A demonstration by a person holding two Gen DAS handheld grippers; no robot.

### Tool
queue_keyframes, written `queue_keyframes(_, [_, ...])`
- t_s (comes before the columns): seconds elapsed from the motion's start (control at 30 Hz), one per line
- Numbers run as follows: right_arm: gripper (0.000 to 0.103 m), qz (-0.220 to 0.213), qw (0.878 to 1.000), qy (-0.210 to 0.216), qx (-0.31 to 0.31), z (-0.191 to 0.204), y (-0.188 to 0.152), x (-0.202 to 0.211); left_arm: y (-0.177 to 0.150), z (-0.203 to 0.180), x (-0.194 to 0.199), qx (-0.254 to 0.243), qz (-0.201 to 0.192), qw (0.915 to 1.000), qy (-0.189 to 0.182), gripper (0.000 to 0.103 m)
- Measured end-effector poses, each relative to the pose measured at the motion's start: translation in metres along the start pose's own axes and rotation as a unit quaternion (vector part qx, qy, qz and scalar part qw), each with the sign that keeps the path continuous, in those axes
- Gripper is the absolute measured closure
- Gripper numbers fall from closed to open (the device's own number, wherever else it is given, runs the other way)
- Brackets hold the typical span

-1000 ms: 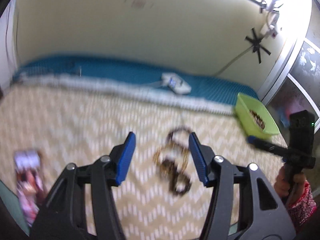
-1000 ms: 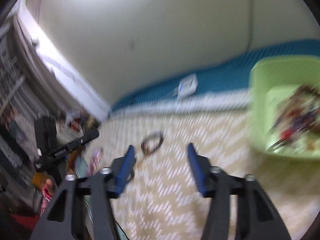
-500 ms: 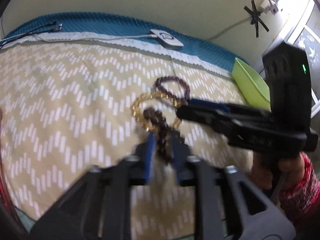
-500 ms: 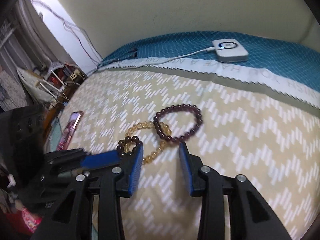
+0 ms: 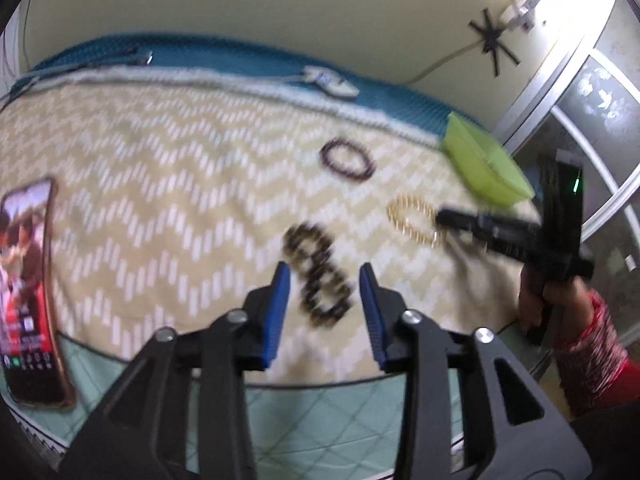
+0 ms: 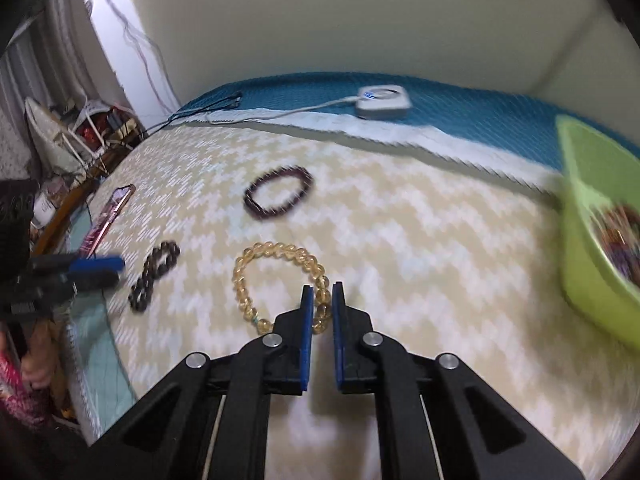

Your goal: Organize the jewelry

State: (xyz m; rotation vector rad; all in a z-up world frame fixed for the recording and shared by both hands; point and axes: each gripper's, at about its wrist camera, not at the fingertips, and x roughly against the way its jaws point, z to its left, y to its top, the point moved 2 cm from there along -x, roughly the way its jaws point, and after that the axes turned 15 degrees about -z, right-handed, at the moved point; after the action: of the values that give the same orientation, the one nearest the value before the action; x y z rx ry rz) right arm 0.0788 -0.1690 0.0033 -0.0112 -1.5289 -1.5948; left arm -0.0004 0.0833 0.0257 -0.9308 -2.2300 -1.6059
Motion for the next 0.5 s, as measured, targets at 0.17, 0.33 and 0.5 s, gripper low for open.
queue_keyframes(0.17, [0.103, -0.015, 0.999, 0.0, -0.034, -0.014, -0.012, 0.021, 0.023, -0.054, -0.027, -0.055, 0.004, 0.9975, -0.045, 0.062])
queue_keyframes(0.33, [0.103, -0.022, 0.999, -0.011, -0.037, -0.014, -0.011, 0.026, 0.018, -0.096, -0.082, -0.108, 0.055, 0.9917, -0.044, 0.055])
queue_keyframes(0.5, [0.086, -0.021, 0.999, -0.019, 0.015, -0.002, -0.012, 0.025, 0.008, -0.11, -0.111, -0.132, 0.079, 0.9875, -0.036, 0.054])
